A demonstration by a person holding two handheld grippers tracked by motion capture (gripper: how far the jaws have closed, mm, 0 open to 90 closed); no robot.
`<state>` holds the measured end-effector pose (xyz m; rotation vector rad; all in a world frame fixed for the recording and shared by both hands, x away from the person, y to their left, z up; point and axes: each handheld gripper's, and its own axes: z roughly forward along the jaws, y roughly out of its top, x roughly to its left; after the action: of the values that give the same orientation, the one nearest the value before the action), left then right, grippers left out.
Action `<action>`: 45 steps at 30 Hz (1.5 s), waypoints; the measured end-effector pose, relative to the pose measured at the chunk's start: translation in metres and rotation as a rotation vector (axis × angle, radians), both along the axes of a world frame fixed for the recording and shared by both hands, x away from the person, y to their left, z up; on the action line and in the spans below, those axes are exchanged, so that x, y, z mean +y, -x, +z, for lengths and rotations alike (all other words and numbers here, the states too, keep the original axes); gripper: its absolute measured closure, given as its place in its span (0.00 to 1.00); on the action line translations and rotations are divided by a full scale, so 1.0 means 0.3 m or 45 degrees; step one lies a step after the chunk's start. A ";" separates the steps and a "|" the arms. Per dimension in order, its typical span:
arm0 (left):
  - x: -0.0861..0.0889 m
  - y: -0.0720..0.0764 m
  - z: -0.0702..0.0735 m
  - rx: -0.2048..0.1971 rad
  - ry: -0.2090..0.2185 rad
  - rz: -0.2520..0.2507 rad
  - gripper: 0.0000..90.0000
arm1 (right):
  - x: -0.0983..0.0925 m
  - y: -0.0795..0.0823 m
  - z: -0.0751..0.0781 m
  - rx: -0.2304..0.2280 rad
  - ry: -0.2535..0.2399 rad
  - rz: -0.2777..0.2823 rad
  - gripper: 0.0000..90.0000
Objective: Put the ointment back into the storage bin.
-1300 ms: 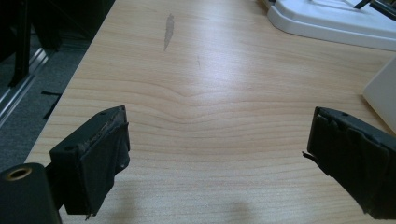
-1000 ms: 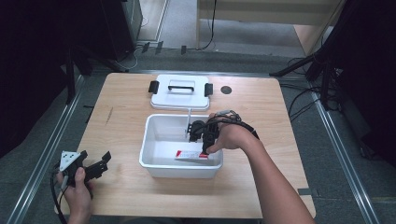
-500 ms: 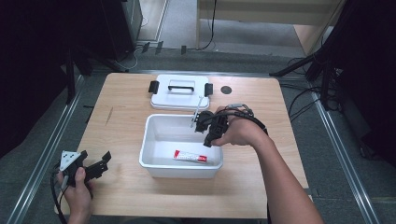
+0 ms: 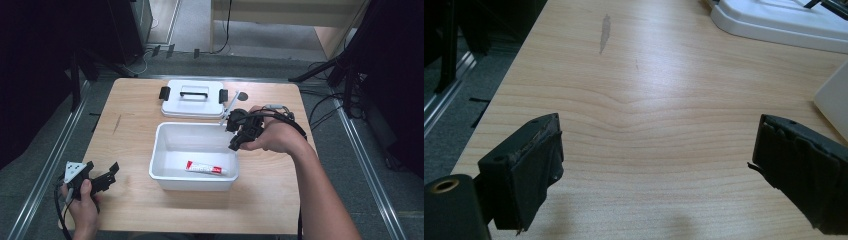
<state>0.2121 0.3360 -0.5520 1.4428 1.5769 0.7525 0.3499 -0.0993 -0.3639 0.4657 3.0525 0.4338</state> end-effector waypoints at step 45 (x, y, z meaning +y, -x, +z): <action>-0.004 0.003 0.000 -0.008 -0.006 0.012 0.07 | -0.506 0.030 -0.304 -0.159 -0.311 -0.829 0.23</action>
<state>0.2111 0.3348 -0.5520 1.4355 1.5791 0.7659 0.3407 -0.2511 -0.4550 1.3183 2.5268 0.7486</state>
